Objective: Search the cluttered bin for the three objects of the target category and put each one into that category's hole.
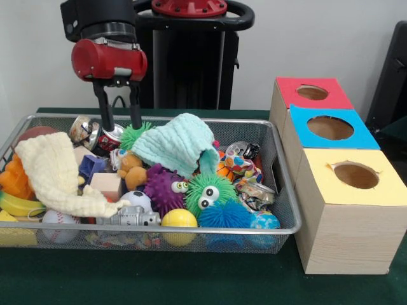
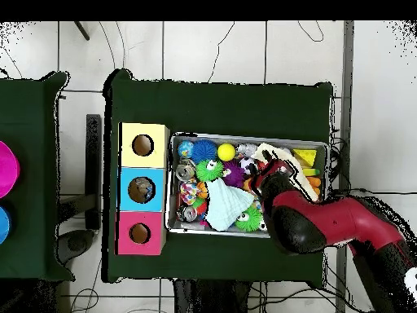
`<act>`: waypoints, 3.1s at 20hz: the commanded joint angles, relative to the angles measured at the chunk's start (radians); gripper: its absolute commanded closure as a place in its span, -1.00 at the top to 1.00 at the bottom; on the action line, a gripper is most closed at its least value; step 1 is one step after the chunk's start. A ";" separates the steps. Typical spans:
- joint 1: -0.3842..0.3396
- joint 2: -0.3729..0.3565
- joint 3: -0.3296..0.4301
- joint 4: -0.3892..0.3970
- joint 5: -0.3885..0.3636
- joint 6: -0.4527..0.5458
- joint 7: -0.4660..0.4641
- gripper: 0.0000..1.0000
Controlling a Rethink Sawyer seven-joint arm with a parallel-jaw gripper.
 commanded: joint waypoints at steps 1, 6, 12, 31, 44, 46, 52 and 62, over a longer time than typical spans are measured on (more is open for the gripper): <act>0.290 -0.024 -0.483 -0.205 -0.157 -0.142 0.297 1.00; 0.673 0.165 -1.031 -0.461 -0.075 -0.251 0.420 1.00; 0.677 0.182 -1.056 -0.475 -0.005 -0.174 0.318 1.00; 0.646 0.254 -1.092 -0.456 0.045 0.069 0.085 1.00; 0.276 0.113 -0.635 -0.194 0.089 0.168 -0.086 1.00; 0.269 0.100 -0.618 -0.183 0.052 0.154 -0.089 1.00; 0.287 0.067 -0.597 -0.184 0.018 0.201 -0.091 1.00; 0.320 0.072 -0.569 -0.189 0.033 0.212 -0.016 1.00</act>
